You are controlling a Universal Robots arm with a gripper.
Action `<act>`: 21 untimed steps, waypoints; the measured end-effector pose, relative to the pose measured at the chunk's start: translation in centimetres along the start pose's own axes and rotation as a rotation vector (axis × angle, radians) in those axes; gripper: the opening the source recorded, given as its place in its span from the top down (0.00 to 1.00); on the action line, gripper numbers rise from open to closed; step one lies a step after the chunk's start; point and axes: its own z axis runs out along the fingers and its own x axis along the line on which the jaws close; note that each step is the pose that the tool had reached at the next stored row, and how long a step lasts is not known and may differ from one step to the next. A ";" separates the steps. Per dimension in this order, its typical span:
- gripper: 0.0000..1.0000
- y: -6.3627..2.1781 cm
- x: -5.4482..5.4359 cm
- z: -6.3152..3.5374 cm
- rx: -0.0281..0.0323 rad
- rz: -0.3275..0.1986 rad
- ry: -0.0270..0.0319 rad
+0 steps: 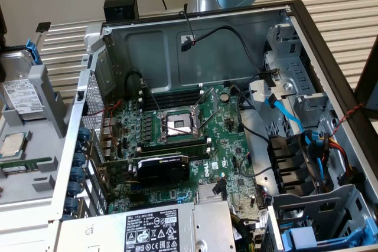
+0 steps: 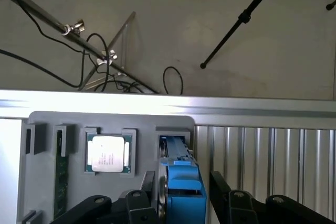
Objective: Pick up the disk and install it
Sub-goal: 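Pick up the disk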
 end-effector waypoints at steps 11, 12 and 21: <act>0.47 0.00 0.0 0.06 -0.0008 0.000 0.0000; 0.47 0.00 0.0 0.06 -0.0008 0.000 0.0000; 0.62 0.00 0.0 0.06 -0.0007 0.000 0.0000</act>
